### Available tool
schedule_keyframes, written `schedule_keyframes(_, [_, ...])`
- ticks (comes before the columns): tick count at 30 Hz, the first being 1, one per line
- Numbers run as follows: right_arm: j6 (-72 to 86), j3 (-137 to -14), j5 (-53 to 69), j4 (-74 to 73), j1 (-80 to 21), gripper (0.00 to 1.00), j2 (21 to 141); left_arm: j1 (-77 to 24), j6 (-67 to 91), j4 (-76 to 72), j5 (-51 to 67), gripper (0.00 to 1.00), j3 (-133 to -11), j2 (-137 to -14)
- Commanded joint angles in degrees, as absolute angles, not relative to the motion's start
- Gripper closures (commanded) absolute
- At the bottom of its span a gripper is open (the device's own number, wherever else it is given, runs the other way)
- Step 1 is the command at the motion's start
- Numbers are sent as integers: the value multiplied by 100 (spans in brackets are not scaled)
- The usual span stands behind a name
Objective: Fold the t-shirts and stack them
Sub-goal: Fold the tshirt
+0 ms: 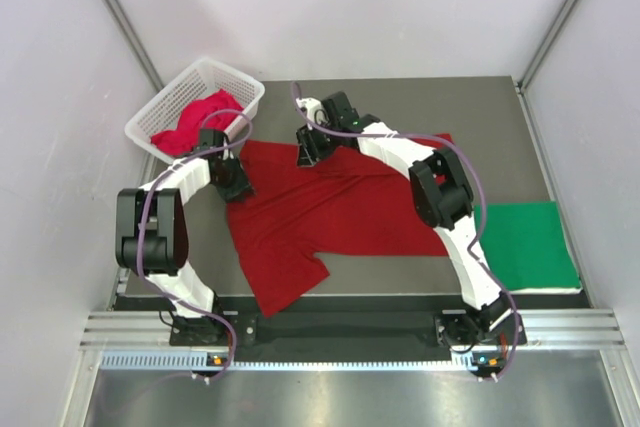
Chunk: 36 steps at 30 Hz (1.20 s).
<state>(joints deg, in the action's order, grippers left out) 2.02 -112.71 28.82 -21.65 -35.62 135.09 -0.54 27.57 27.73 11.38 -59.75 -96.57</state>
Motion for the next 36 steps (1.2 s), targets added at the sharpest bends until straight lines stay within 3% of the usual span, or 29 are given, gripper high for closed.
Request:
schedule_keyframes(1, [44, -11680, 2988, -1942, -3665, 51, 13675, -44, 2812, 2470, 1257, 59, -6126, -9764])
schedule_keyframes(5, [44, -11733, 2988, -1881, -3691, 50, 13807, -70, 2813, 2452, 1204, 61, -6126, -9852])
schedule_keyframes(12, [53, -11935, 2813, -2100, -3771, 50, 13940, -114, 2742, 2636, 1047, 77, -6231, -9765])
schedule_keyframes(19, [-115, -11533, 1934, -2408, -3744, 51, 12860, -395, 2505, 3410, -167, 66, -6846, -9115])
schedule_keyframes(23, [210, -10926, 1303, -2382, -3674, 50, 11825, -1088, 2382, 3699, -902, 61, -6873, -8658])
schedule_keyframes(29, [1948, -10424, -1024, -3338, -3122, 51, 11058, -1336, 2339, 3648, -808, 59, -6619, -8394])
schedule_keyframes(36, [3997, -9370, -1301, -3990, -1785, 54, 10564, -1178, 2382, 3050, -730, 57, -6267, -8622])
